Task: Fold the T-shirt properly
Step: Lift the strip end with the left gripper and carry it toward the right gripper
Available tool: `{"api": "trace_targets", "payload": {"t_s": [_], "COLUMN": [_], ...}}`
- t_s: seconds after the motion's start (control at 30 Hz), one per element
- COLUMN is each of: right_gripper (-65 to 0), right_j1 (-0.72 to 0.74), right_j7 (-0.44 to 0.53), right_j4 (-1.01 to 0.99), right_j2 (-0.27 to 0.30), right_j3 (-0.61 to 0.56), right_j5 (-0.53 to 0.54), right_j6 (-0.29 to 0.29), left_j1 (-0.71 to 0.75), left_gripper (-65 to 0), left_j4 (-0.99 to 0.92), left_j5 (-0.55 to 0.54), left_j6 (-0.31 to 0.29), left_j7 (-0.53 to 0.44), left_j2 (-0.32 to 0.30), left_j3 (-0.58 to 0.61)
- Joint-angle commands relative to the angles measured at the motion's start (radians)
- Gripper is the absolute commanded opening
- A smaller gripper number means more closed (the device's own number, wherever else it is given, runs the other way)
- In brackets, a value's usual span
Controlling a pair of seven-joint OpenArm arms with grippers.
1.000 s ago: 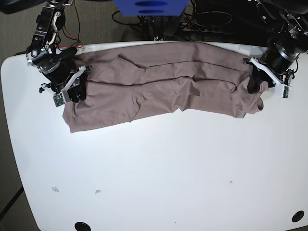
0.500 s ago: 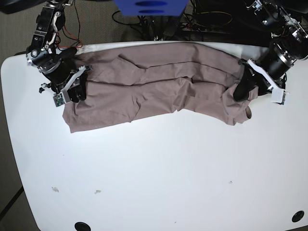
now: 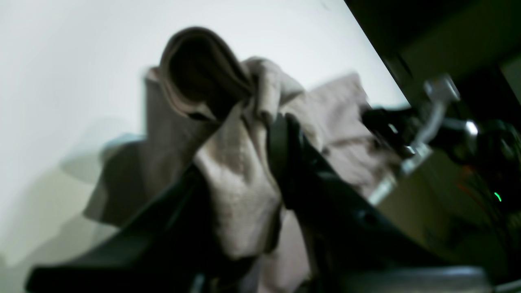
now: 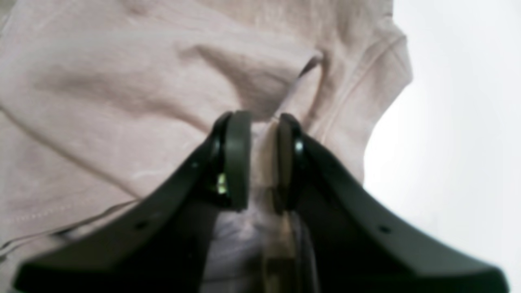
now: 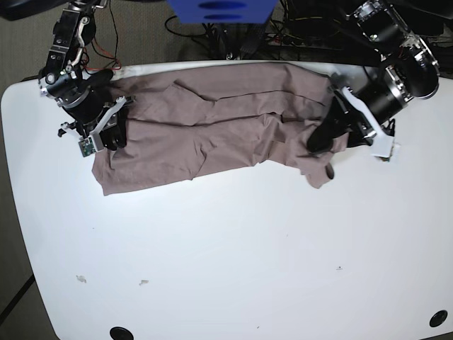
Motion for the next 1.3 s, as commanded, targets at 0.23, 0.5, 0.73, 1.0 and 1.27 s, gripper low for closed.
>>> {"api": "trace_targets", "payload": {"t_s": [0.23, 0.5, 0.73, 1.0, 1.27], "right_gripper": [-65.0, -65.0, -65.0, -65.0, -65.0], "right_j1": [-0.005, -0.005, -0.005, -0.005, -0.005], "right_j7": [-0.036, -0.036, -0.036, -0.033, -0.032], "right_j4": [0.003, 0.001, 0.000, -0.058, -0.077], "right_j2": [0.007, 0.007, 0.007, 0.007, 0.007], "right_j3": [-0.002, -0.002, -0.004, -0.004, -0.004], "right_j5": [-0.019, -0.021, -0.021, -0.021, -0.021], "right_j6": [0.011, 0.011, 0.011, 0.011, 0.011], "left_j1": [-0.013, -0.044, -0.093, -0.136, -0.137], "left_gripper": [-65.0, -65.0, -65.0, -65.0, -65.0], "left_j4": [0.018, 0.018, 0.012, -0.014, -0.026], "left_j5": [0.042, 0.157, 0.212, 0.418, 0.644], "left_j6": [0.001, 0.001, 0.001, 0.001, 0.001], "left_j7": [-0.031, -0.031, -0.031, -0.053, -0.164], "left_j2": [0.018, 0.055, 0.058, 0.082, 0.084], "left_j3": [0.154, 0.301, 0.355, 0.486, 0.680]}}
